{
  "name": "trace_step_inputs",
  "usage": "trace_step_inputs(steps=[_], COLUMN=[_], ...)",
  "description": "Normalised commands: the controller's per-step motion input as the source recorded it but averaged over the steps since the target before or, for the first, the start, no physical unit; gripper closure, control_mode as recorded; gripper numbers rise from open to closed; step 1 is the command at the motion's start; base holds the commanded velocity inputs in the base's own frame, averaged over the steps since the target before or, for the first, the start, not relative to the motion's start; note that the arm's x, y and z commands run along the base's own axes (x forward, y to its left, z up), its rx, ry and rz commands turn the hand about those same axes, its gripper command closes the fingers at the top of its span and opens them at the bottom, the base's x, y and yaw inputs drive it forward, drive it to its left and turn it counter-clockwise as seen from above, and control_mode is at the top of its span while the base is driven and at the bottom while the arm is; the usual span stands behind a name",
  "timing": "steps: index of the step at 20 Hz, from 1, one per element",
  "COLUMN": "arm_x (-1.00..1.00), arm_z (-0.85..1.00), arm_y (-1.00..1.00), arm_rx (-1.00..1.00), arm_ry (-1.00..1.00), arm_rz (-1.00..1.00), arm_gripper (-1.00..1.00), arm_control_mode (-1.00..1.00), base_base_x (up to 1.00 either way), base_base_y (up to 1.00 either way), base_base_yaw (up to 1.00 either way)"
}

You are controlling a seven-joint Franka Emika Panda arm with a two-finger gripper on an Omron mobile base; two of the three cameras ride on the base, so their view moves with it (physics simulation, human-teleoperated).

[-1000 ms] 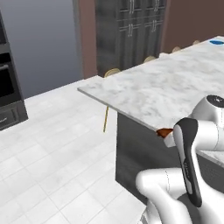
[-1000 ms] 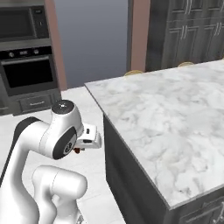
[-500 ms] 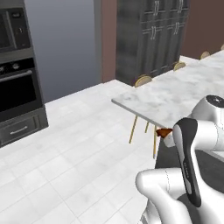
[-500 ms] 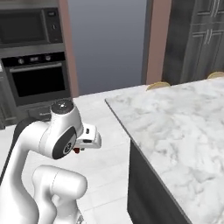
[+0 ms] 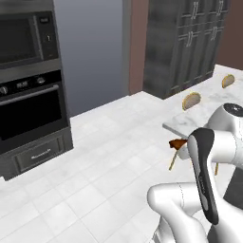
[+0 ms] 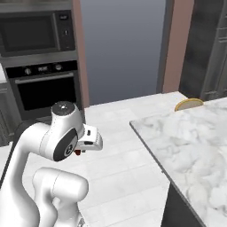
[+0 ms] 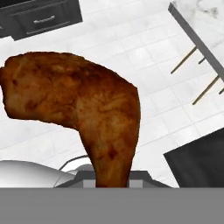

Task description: Take the chicken drumstick from the fridge and place it on the digital scale on the counter by the fridge. Wait a few seconds for a reading, then move it to the plate on the dining counter.

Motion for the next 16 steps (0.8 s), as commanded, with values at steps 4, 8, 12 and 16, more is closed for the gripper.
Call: trace_step_inputs(steps=[4,8,12,16], arm_x=[0.0,0.0,0.0,0.0], arm_z=[0.0,0.0,0.0,0.0], arm_y=[0.0,0.0,0.0,0.0], arm_rx=[0.0,0.0,0.0,0.0], arm_ry=[0.0,0.0,0.0,0.0], arm_rz=[0.0,0.0,0.0,0.0], arm_gripper=[1.0,1.0,1.0,1.0], arm_control_mode=[1.0,1.0,1.0,1.0], base_base_x=[0.95,0.98,1.0,1.0], base_base_y=[1.0,1.0,1.0,0.93], base_base_yaw=[0.0,-0.13,-0.43,-0.59])
